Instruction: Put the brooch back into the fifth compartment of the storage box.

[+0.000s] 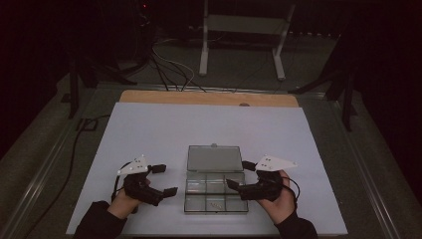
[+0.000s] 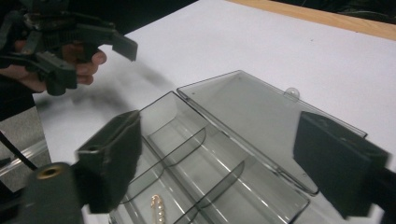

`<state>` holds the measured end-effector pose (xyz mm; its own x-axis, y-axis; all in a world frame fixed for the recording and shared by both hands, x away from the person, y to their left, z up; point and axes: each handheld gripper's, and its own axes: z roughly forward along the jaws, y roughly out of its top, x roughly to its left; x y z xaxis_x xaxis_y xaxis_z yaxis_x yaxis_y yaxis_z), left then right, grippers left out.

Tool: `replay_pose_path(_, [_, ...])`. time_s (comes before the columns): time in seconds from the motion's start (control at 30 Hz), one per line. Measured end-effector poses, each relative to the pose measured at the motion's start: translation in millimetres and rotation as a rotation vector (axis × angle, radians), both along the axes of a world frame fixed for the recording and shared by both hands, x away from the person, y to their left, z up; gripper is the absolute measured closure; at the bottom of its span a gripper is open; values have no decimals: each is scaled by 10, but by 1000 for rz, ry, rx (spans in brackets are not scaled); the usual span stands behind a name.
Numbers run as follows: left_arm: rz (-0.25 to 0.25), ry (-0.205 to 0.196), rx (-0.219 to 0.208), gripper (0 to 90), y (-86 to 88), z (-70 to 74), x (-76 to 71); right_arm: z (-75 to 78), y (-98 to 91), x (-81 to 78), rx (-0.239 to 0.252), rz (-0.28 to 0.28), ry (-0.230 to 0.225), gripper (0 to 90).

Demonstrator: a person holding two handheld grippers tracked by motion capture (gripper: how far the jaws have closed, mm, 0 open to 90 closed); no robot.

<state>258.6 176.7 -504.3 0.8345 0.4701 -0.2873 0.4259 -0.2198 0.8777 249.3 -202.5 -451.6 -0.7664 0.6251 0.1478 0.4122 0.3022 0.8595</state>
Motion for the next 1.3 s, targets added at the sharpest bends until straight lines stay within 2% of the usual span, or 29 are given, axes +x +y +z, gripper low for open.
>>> replay_pose_path(0.3, [-10,-12,-18,9,-111,89,21,-52,-145,68,19,-55,5,108])
replay_pose_path(0.4, [-16,-13,-17,9,-161,112,31,-57,-191,76,40,-69,0,25])
replay_pose_path(0.6, [-11,-15,-22,9,-228,170,92,-71,-278,92,45,-100,-2,24])
replay_pose_path(0.67, [-4,-21,-16,9,-245,200,118,-80,-294,94,41,-106,-9,24])
replay_pose_path(0.8, [16,-12,-33,9,-272,270,175,-98,-314,90,27,-120,-29,24])
replay_pose_path(0.9, [15,-1,-42,9,-293,306,227,-113,-321,92,23,-121,-30,24])
replay_pose_path(0.97, [34,-5,-40,9,-302,316,269,-121,-327,93,24,-118,-28,24])
replay_pose_path(1.07, [45,9,-44,9,-297,322,344,-125,-331,88,31,-116,-31,24])
replay_pose_path(1.23, [72,7,-45,9,-298,331,433,-140,-332,84,28,-114,-39,24])
replay_pose_path(1.3, [67,9,-43,9,-309,332,467,-149,-332,87,20,-114,-39,24])
